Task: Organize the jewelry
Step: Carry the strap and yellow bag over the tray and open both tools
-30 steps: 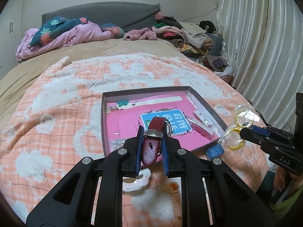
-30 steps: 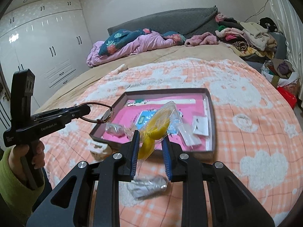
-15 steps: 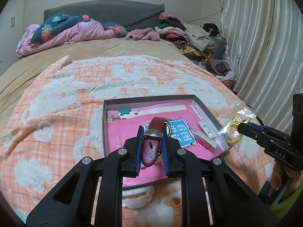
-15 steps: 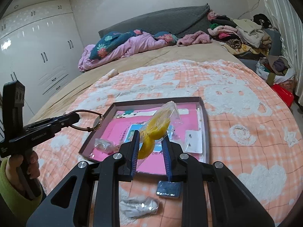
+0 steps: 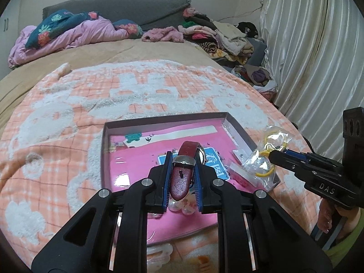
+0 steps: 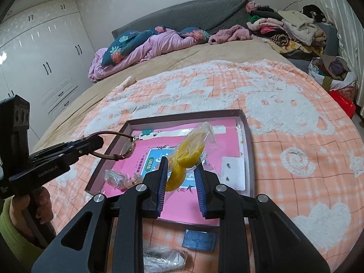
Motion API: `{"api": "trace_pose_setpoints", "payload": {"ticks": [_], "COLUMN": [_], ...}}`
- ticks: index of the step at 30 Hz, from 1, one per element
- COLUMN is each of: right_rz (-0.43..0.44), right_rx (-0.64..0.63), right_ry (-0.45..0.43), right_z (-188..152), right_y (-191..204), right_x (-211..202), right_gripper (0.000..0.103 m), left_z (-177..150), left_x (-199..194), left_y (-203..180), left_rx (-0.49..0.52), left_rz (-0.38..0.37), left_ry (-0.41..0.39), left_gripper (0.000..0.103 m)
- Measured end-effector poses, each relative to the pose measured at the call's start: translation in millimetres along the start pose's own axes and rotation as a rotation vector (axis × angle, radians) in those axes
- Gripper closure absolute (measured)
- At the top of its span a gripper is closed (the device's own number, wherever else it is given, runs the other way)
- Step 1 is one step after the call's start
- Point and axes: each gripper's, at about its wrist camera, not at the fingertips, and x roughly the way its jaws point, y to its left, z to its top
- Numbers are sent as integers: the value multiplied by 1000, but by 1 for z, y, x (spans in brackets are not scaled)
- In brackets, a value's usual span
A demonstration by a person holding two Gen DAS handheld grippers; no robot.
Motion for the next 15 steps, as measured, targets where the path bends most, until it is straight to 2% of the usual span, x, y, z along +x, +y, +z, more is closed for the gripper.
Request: {"api": "trace_pose_setpoints", "payload": {"ticks": [15], "right_rz": [3], "right_rx": [40], "right_ry": [77], "right_z": [1], "right_y": [-17], "right_x": [39], "right_gripper": [79], "left_z": [-2], "left_x": [38], "left_y": [0], "left_rx": [19], "left_rz": [0], "left_ry": [81], "left_gripper": [93]}}
